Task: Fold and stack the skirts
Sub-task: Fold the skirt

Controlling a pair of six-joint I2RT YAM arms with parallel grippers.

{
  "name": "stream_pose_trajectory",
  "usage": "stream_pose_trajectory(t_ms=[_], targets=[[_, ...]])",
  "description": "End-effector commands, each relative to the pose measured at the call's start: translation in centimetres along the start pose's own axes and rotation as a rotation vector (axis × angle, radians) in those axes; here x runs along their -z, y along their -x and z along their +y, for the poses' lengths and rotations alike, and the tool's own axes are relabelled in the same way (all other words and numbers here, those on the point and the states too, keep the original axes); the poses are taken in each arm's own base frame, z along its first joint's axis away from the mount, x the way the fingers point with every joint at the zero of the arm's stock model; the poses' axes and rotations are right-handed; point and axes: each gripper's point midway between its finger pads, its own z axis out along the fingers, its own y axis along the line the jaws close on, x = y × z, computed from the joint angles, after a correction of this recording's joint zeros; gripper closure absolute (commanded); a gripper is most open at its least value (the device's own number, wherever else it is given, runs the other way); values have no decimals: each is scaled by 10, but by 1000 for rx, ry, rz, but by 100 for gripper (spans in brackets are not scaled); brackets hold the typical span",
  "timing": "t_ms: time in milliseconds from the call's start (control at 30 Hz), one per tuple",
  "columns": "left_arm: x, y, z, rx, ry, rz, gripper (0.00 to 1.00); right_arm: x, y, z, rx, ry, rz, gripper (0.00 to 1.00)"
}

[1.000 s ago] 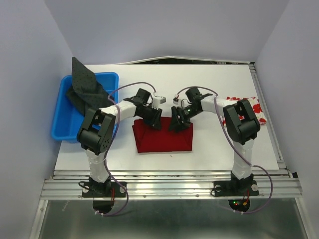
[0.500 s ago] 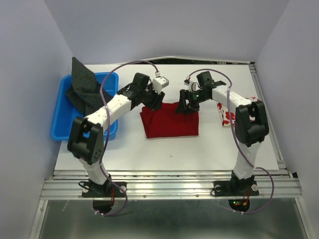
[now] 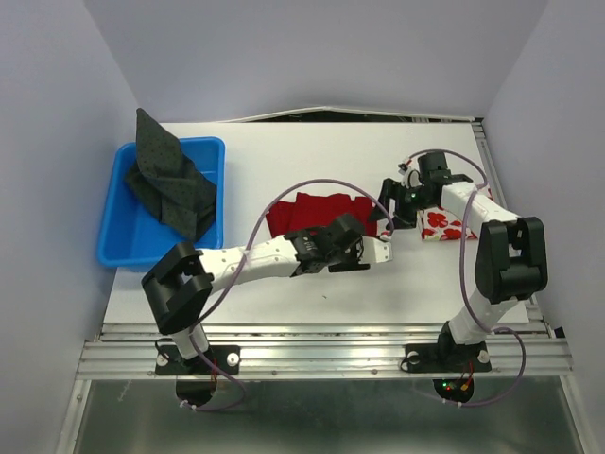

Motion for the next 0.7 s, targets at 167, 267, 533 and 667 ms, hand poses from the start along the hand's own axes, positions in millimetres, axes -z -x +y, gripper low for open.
stream_pose_trajectory(t_ms=[167,267,533,667], targets=[[-36,-4,-6,-104,21,63,36,-7,-13,-16,-61,-44,-32,21],[-47,-5,-15,-108,-20,68,36,-11,-17,-21,-98,-38,-10,21],[-69,-23,-24,-90,-19,120,37,-19,-28,-35,-135,-52,36,21],[-77,-39,-23,-72,-13,151,47,-23,-40,-41,-136,-58,81,21]])
